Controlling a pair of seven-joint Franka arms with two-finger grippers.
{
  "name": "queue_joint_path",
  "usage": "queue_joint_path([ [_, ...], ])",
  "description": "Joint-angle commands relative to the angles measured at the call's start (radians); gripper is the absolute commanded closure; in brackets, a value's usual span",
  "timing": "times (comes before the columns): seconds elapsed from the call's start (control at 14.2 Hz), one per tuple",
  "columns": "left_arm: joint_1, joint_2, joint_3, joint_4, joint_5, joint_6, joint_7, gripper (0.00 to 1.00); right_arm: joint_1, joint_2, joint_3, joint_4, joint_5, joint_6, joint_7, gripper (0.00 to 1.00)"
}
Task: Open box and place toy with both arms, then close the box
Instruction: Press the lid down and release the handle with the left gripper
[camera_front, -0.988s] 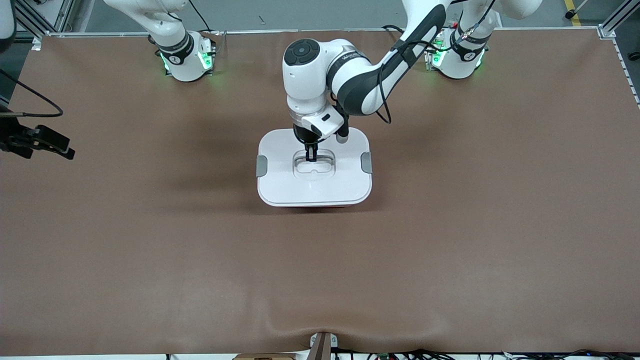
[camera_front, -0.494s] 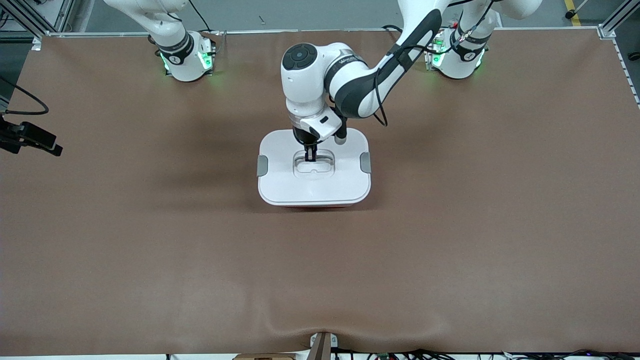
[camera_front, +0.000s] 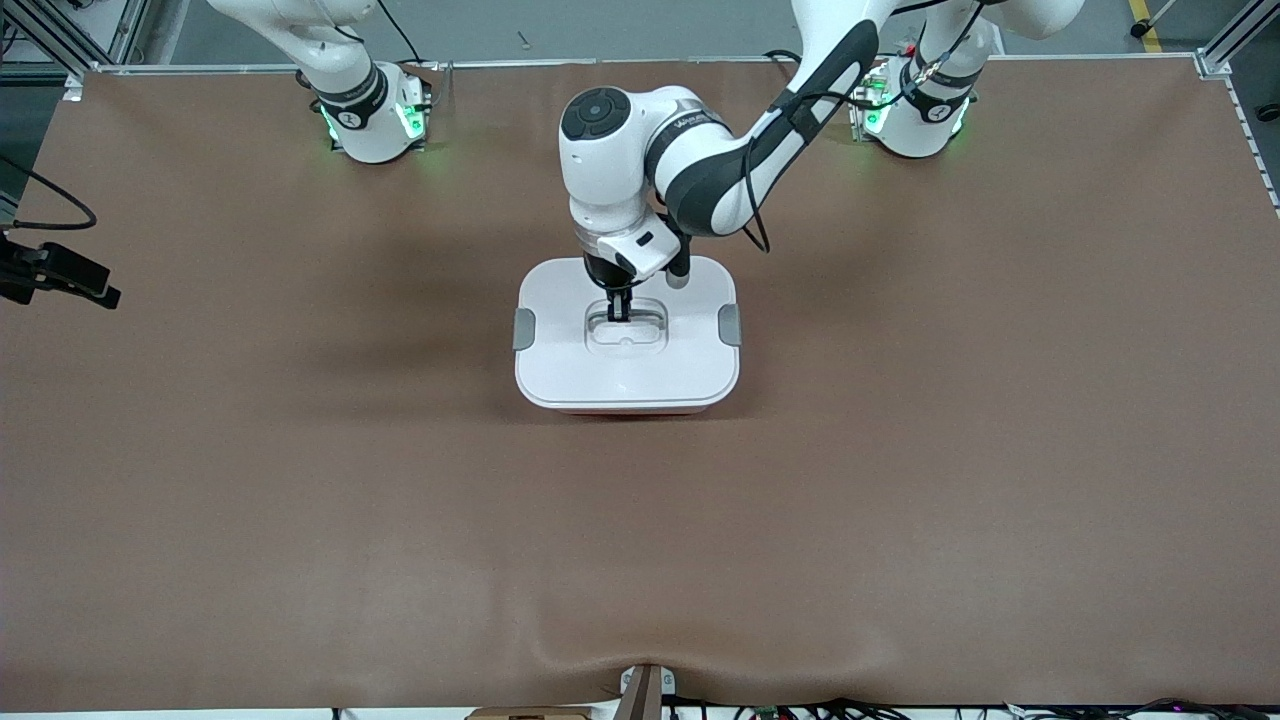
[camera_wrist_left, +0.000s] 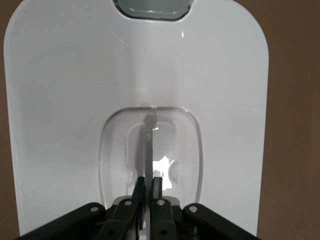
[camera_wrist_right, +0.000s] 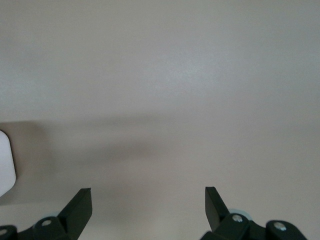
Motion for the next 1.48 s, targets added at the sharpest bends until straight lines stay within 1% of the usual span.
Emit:
queue_joint_path([
  [0.0, -0.005, 0.005, 0.003, 0.010, 0.031, 0.000, -0.006, 1.00, -0.007, -0.012, 0.008, -0.020, -0.009, 0.014, -0.009, 0.00],
  [0.07, -0.001, 0.002, 0.003, 0.009, 0.031, 0.000, -0.003, 1.00, -0.002, -0.012, 0.009, -0.014, -0.003, 0.011, -0.007, 0.00],
  [0.14, 0.001, -0.005, 0.005, 0.012, 0.031, 0.000, 0.003, 0.95, -0.002, -0.014, 0.016, -0.011, 0.000, 0.011, 0.001, 0.00],
  [0.21, 0.002, -0.011, 0.005, 0.015, 0.031, 0.000, 0.015, 0.73, -0.001, -0.012, 0.016, -0.011, 0.002, 0.011, 0.005, 0.00],
  [0.28, 0.002, -0.024, 0.006, 0.015, 0.031, -0.004, 0.032, 0.37, -0.001, -0.012, 0.016, -0.011, 0.006, 0.011, 0.007, 0.00],
  [0.35, 0.002, -0.035, 0.006, 0.016, 0.030, -0.011, 0.043, 0.23, -0.002, -0.012, 0.016, -0.013, 0.014, 0.011, 0.007, 0.00],
  [0.42, 0.004, -0.050, 0.008, 0.016, 0.025, -0.015, 0.052, 0.02, -0.002, -0.012, 0.014, -0.014, 0.016, 0.014, 0.005, 0.00],
  [0.49, 0.008, -0.064, 0.009, 0.016, 0.021, -0.023, 0.061, 0.00, -0.005, -0.012, 0.013, -0.013, 0.016, 0.016, 0.004, 0.00],
  [0.78, 0.016, -0.080, 0.009, 0.018, 0.013, -0.041, 0.098, 0.00, -0.002, -0.004, 0.014, -0.014, 0.019, 0.029, 0.005, 0.00],
  [0.99, 0.039, -0.115, 0.003, 0.018, 0.008, -0.064, 0.133, 0.00, -0.004, -0.001, 0.014, -0.013, 0.054, 0.048, 0.005, 0.00],
  [1.2, 0.093, -0.185, 0.006, 0.019, -0.091, -0.109, 0.314, 0.00, -0.012, -0.004, 0.008, -0.008, 0.059, 0.011, 0.024, 0.00],
  [1.41, 0.194, -0.247, 0.002, 0.021, -0.157, -0.191, 0.543, 0.00, -0.006, -0.006, 0.009, 0.013, 0.054, -0.038, 0.051, 0.00],
])
